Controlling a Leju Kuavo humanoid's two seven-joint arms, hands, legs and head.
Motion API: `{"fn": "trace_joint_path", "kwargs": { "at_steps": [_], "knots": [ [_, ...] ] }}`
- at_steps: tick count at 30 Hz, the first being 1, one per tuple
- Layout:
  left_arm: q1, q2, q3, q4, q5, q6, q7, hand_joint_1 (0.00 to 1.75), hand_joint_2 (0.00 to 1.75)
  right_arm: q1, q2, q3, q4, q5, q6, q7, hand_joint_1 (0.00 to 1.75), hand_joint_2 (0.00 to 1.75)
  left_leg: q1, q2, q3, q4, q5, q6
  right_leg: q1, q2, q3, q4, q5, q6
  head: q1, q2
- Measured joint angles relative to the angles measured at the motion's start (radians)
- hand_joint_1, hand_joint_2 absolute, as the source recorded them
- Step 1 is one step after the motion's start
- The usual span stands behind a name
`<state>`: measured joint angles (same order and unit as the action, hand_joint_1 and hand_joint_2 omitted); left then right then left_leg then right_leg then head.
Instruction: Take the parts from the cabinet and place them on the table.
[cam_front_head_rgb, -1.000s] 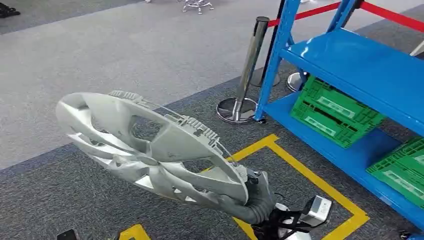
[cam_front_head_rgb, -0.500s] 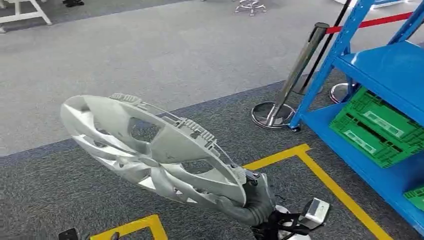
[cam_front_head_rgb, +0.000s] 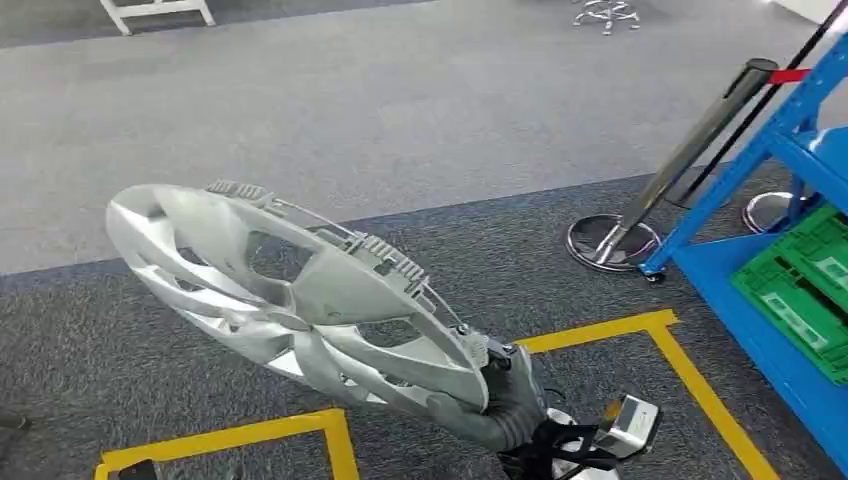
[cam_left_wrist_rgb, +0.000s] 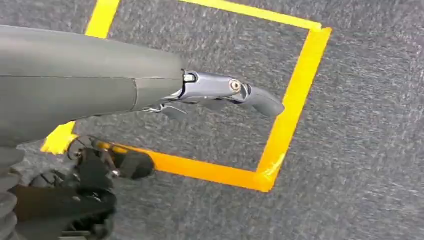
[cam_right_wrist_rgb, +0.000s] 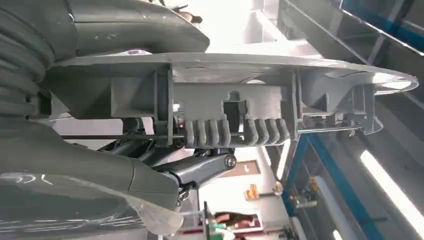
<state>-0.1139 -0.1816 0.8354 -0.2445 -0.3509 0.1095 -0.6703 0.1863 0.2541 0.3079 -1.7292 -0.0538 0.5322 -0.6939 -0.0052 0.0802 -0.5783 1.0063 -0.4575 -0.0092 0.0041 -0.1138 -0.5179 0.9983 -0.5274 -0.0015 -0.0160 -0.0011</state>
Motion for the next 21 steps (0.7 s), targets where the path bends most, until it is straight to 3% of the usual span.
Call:
{"fn": "trace_joint_path", "kwargs": {
  "at_steps": [2, 3, 4, 5, 6, 7, 8, 9, 10, 12, 13, 14, 18, 19, 20, 21],
  "knots": [
    [0.004, 0.001, 0.0, 0.0, -0.002, 0.001, 0.0, 0.0, 1.75, 0.0, 0.0, 0.003, 0.0, 0.0, -0.005, 0.001, 1.75, 1.75, -0.005, -0.02, -0.006, 0.0, 0.0, 0.011, -0.003, -0.021, 0.006, -0.005, 0.0, 0.009, -0.001, 0.0],
    [0.005, 0.002, 0.0, 0.0, -0.002, 0.002, 0.0, 0.0, 1.75, 0.0, 0.0, 0.006, -0.001, 0.0, -0.006, 0.001, 1.75, 1.75, 0.0, -0.034, 0.001, -0.013, 0.007, 0.022, -0.005, -0.024, 0.009, -0.004, -0.007, 0.018, -0.002, 0.0],
    [0.006, 0.0, 0.0, 0.0, -0.002, 0.002, -0.001, 0.0, 1.75, -0.001, -0.001, 0.007, -0.001, 0.0, -0.007, 0.002, 1.75, 1.75, 0.003, -0.045, 0.004, -0.019, 0.011, 0.028, -0.01, 0.033, -0.003, 0.014, -0.024, 0.022, 0.001, 0.0],
    [0.003, 0.0, 0.0, 0.0, -0.002, 0.002, -0.001, 0.0, 1.75, 0.0, -0.001, 0.008, -0.002, -0.001, -0.008, 0.001, 1.75, 1.75, 0.004, -0.056, 0.003, -0.02, 0.014, 0.036, -0.012, 0.078, -0.028, 0.069, -0.057, 0.019, 0.002, 0.0],
    [0.0, 0.0, 0.0, 0.0, 0.0, 0.001, -0.002, 0.0, 1.75, 0.001, -0.003, 0.007, -0.002, -0.002, -0.009, 0.0, 1.75, 1.75, 0.003, -0.07, 0.001, -0.019, 0.015, 0.04, -0.013, 0.1, -0.068, 0.156, -0.095, 0.019, 0.009, 0.0],
    [0.0, -0.001, 0.0, 0.0, 0.0, 0.001, -0.002, 0.0, 1.75, 0.001, -0.006, 0.008, -0.002, -0.003, -0.008, 0.0, 1.75, 1.75, 0.001, -0.084, 0.001, -0.019, 0.015, 0.041, -0.013, 0.111, -0.115, 0.247, -0.129, 0.02, 0.011, 0.0],
    [0.001, -0.001, 0.0, 0.0, 0.0, 0.001, -0.002, 0.0, 1.75, 0.002, -0.007, 0.008, -0.002, -0.002, -0.008, 0.001, 1.75, 1.75, 0.0, -0.098, 0.001, -0.018, 0.015, 0.041, -0.012, 0.114, -0.152, 0.311, -0.145, 0.021, 0.01, 0.0],
    [0.003, -0.001, 0.0, 0.0, -0.001, 0.001, -0.002, 0.0, 1.75, 0.005, -0.01, 0.007, -0.002, -0.002, -0.008, 0.002, 1.75, 1.75, 0.0, -0.113, 0.001, -0.018, 0.015, 0.041, -0.013, 0.114, -0.171, 0.332, -0.137, 0.021, 0.01, 0.0],
    [0.004, -0.002, 0.0, 0.0, -0.003, 0.001, -0.002, 0.0, 1.75, 0.007, -0.012, 0.008, -0.002, -0.003, -0.008, 0.002, 1.75, 1.75, 0.0, -0.129, 0.002, -0.016, 0.015, 0.041, -0.013, 0.114, -0.167, 0.304, -0.103, 0.021, 0.01, 0.0],
    [0.004, -0.002, 0.0, 0.0, -0.005, 0.002, -0.002, 0.0, 1.75, 0.006, -0.013, 0.008, -0.002, -0.006, -0.008, 0.002, 1.75, 1.75, 0.002, -0.162, 0.002, -0.011, 0.013, 0.038, -0.017, 0.128, -0.1, 0.137, 0.001, 0.019, 0.01, 0.0],
    [0.004, -0.003, 0.0, 0.0, -0.006, 0.002, -0.002, 0.0, 1.75, 0.006, -0.013, 0.008, -0.002, -0.007, -0.008, 0.002, 1.75, 1.75, 0.003, -0.176, 0.0, -0.005, 0.01, 0.034, -0.023, 0.167, -0.062, 0.05, 0.037, 0.021, 0.01, 0.0],
    [0.003, -0.003, 0.0, 0.0, -0.006, 0.003, -0.002, 0.0, 1.75, 0.007, -0.013, 0.008, -0.001, -0.008, -0.008, 0.002, 1.75, 1.75, -0.003, -0.187, -0.01, 0.008, 0.006, 0.026, -0.029, 0.217, -0.052, 0.025, 0.018, 0.023, 0.01, 0.0],
    [0.012, -0.003, 0.0, 0.0, -0.005, 0.006, -0.003, 0.0, 1.75, 0.006, -0.016, 0.008, 0.0, -0.018, -0.012, 0.001, 1.75, 1.75, 0.011, -0.229, -0.027, 0.007, 0.018, 0.003, -0.021, 0.175, -0.046, 0.024, 0.026, 0.007, 0.008, 0.0],
    [0.013, 0.0, 0.0, 0.0, -0.005, 0.006, -0.003, 0.0, 1.75, 0.005, -0.016, 0.009, 0.0, -0.02, -0.016, 0.002, 1.75, 1.75, 0.01, -0.207, -0.03, 0.013, 0.011, 0.002, -0.027, 0.16, -0.043, 0.02, 0.03, 0.0, 0.008, 0.0],
    [0.013, -0.004, 0.0, 0.0, -0.005, 0.006, -0.005, 0.0, 1.75, 0.005, -0.017, 0.012, 0.002, -0.024, -0.026, 0.001, 1.75, 1.75, 0.001, -0.127, -0.041, 0.043, -0.01, -0.004, -0.025, 0.146, -0.038, 0.018, 0.029, -0.006, 0.001, 0.0],
    [0.011, -0.004, 0.0, 0.0, -0.005, 0.005, -0.005, 0.0, 1.75, 0.005, -0.017, 0.014, 0.002, -0.023, -0.026, 0.001, 1.75, 1.75, 0.003, -0.1, -0.065, 0.095, -0.041, -0.009, -0.023, 0.131, -0.038, 0.018, 0.028, -0.009, 0.001, 0.0]
  ]
}}
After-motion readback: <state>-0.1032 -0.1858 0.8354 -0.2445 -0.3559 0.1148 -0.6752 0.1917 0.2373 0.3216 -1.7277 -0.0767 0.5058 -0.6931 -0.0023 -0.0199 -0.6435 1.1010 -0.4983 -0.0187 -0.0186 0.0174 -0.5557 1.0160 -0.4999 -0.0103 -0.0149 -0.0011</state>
